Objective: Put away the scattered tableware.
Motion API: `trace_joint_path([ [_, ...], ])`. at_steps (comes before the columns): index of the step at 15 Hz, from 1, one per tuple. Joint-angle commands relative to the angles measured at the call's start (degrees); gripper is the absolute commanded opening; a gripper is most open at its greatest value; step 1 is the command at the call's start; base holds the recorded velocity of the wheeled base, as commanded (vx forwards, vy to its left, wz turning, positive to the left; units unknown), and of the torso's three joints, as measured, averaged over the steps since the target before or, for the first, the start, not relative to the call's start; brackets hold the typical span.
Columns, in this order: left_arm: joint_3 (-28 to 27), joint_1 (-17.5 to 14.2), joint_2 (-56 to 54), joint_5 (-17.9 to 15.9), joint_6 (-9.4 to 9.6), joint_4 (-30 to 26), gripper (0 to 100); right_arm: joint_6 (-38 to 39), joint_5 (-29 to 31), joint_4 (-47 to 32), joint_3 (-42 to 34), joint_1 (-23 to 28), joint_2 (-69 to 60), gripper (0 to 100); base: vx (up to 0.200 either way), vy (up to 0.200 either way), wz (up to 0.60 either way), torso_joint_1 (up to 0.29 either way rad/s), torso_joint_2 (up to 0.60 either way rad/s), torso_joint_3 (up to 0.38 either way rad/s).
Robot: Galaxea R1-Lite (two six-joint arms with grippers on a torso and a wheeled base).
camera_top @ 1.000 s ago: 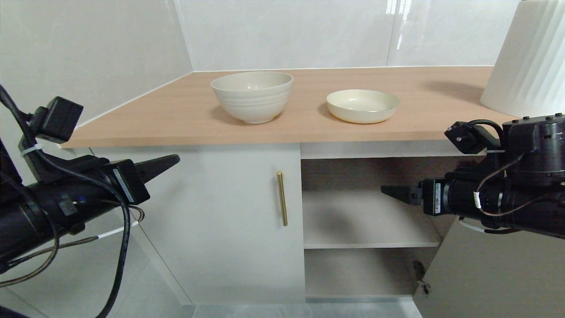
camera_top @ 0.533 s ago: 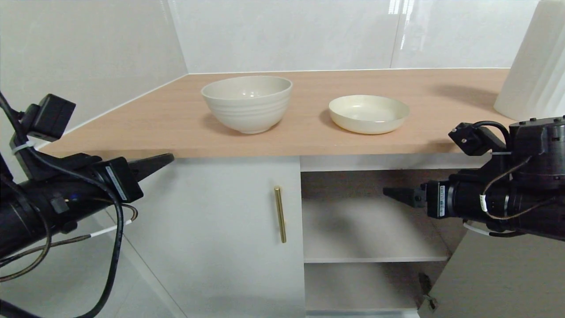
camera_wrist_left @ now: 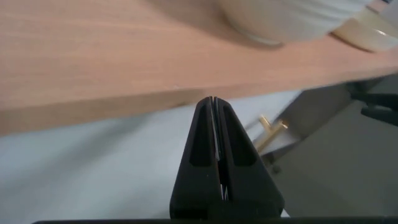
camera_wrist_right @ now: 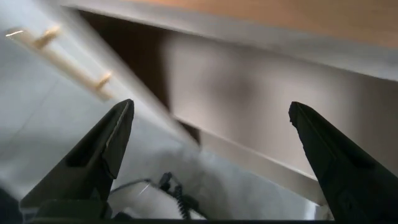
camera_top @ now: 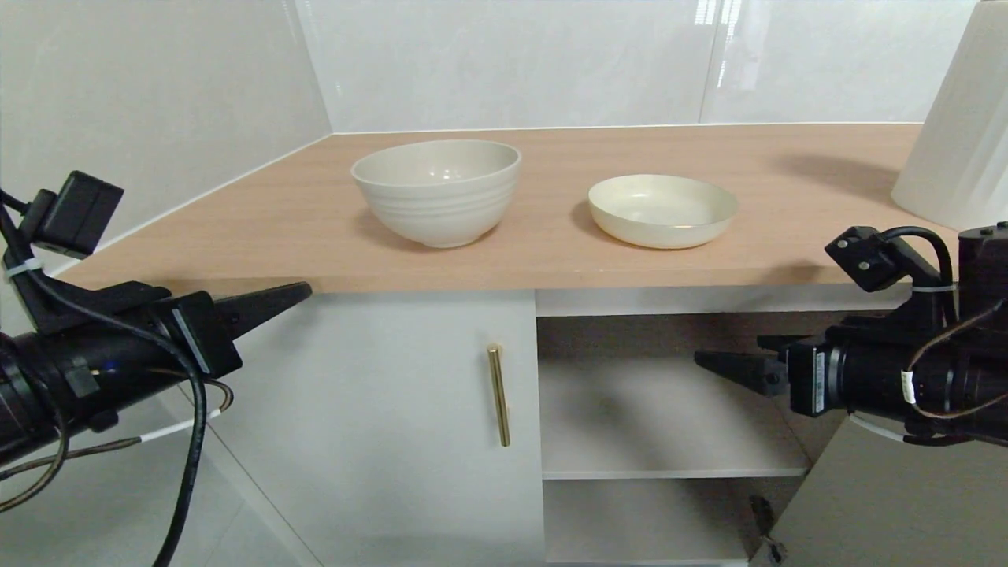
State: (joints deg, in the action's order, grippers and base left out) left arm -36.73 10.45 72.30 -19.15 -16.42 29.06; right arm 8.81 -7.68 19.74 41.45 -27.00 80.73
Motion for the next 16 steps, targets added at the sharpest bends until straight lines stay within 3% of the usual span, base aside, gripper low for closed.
trace_joint_path([
  [1,-0.4,0.0,-1.7,-1.5,-0.01,-1.7,0,-1.6,-4.9,0.0,-1.6,-0.1,-4.5,100,0.000,0.000,0.00,0.036,-0.25,-0.217],
  [3,-0.7,0.0,-2.6,-4.4,-0.19,-4.1,0,-2.0,-10.0,-0.5,-2.7,-0.2,-7.6,100,0.000,0.000,0.00,0.068,-0.20,-0.278],
  [8,-0.7,0.0,-2.3,-4.7,-0.37,-4.1,0,-4.1,-11.0,-0.4,-4.4,-0.5,-9.8,100,0.000,0.000,0.00,0.127,-0.50,-0.311],
  [12,-1.0,0.0,-2.1,-4.7,-0.37,-4.2,0,-4.1,-11.7,0.0,-3.8,-0.4,-9.7,100,0.000,0.000,0.00,0.064,-0.18,-0.117],
  [15,-4.1,0.0,-0.1,-4.2,-0.63,-6.1,0,-3.2,-8.4,-3.9,4.1,-0.3,-5.3,100,0.000,0.000,0.00,0.000,0.00,0.000],
  [16,-6.4,0.0,0.8,-4.0,-1.68,-7.9,0,-2.7,-6.4,-7.3,7.6,-0.3,-3.1,100,0.000,0.000,0.00,0.000,0.00,0.000],
])
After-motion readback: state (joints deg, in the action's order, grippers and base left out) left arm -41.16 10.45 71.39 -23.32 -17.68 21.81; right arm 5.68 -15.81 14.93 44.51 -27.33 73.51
